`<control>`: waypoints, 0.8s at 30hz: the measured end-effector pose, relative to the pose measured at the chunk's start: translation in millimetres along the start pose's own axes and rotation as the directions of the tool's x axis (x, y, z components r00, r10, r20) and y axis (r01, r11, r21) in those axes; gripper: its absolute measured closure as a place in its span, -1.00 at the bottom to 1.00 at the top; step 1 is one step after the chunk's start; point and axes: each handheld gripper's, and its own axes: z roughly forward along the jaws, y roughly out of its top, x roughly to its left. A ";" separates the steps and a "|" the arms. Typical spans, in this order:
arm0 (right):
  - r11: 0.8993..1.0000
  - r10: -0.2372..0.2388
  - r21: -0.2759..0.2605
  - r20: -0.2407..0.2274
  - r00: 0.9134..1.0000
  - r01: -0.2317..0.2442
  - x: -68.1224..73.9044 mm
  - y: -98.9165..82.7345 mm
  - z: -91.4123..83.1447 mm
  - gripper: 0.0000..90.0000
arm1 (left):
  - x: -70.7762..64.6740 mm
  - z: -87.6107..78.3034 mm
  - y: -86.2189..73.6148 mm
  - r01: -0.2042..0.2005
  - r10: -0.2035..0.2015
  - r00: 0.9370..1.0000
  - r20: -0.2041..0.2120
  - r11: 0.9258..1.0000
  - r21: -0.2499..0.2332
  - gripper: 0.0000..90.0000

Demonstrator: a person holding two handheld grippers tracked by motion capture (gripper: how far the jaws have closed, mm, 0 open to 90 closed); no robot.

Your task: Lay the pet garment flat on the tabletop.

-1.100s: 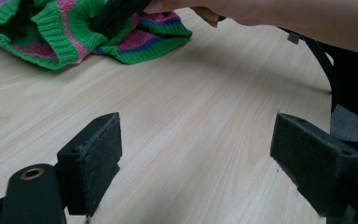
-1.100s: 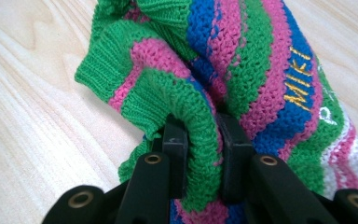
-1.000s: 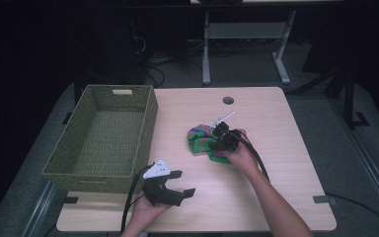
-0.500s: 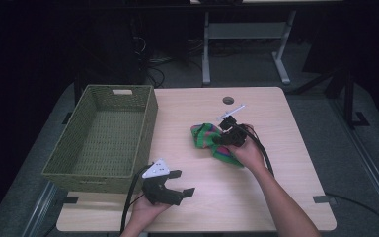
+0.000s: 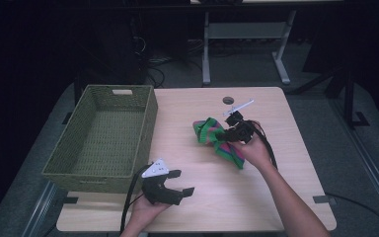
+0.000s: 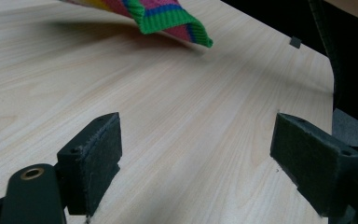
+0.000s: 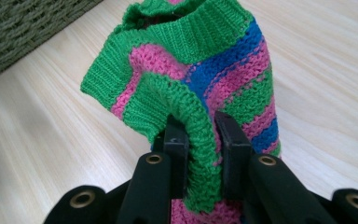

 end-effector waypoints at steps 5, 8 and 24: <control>1.000 -0.022 -0.022 0.014 1.000 0.022 1.7 5.6 -16.8 0.70 | 0.3 0.1 0.1 -0.002 0.002 1.000 -0.001 1.000 0.000 -0.64; 0.999 -0.031 -0.039 0.010 0.999 0.031 3.3 7.4 -26.9 0.70 | 0.6 -0.2 0.0 0.000 0.000 1.000 -0.001 1.000 0.001 -0.64; 0.989 -0.127 -0.075 0.010 0.992 0.127 27.9 2.1 -69.9 0.70 | 2.3 -3.0 0.2 0.007 -0.008 1.000 -0.009 1.000 -0.010 -0.64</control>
